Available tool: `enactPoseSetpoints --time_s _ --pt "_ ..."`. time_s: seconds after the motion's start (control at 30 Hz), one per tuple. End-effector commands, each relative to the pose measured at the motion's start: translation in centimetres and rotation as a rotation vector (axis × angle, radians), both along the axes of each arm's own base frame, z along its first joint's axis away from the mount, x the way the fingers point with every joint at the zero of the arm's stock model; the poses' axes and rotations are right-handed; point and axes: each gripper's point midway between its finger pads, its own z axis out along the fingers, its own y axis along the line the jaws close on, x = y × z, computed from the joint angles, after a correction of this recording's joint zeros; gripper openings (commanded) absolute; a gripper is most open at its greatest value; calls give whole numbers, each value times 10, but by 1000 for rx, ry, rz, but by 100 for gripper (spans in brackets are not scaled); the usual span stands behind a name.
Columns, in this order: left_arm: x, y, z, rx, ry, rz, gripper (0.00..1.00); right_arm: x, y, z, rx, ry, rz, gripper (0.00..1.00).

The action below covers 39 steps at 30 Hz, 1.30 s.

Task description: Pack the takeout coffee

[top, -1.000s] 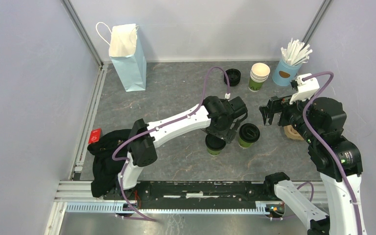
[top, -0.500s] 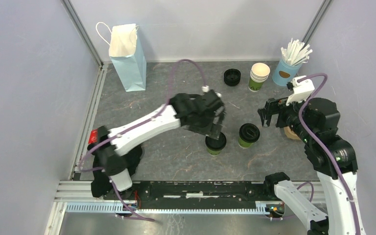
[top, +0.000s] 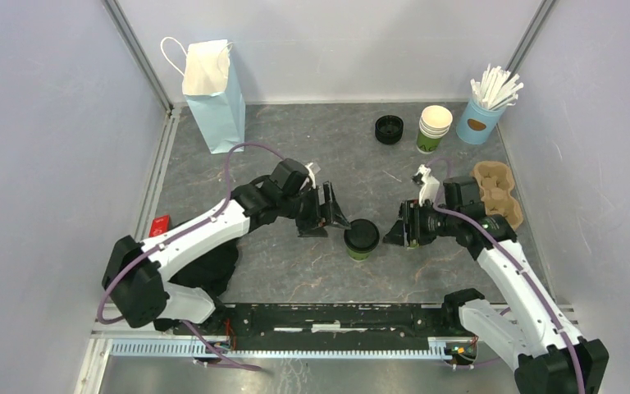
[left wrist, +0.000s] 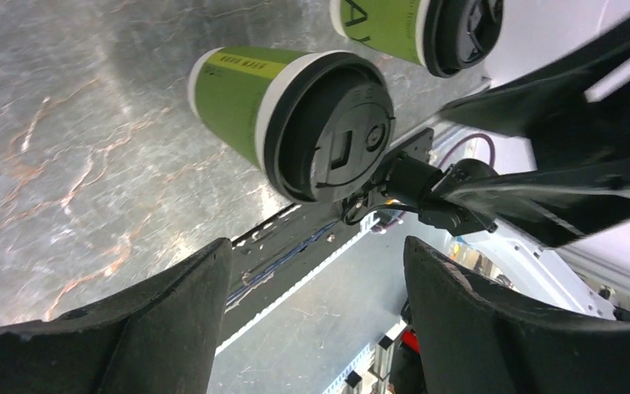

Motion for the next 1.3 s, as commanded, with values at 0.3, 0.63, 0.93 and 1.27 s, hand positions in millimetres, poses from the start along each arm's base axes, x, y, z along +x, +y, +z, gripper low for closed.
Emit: enactPoseSetpoints --time_s 0.3,0.63,0.93,1.27 --pt "14 -33 -7 -35 1 -125 73 12 29 0 186 2 41 60" --pt "17 -34 -22 5 13 -150 68 21 28 -23 147 35 45 53" --pt "13 -34 -37 22 42 -163 63 19 26 -45 122 60 49 45" --pt "13 -23 -61 97 66 -129 55 18 12 -77 14 89 3 36"
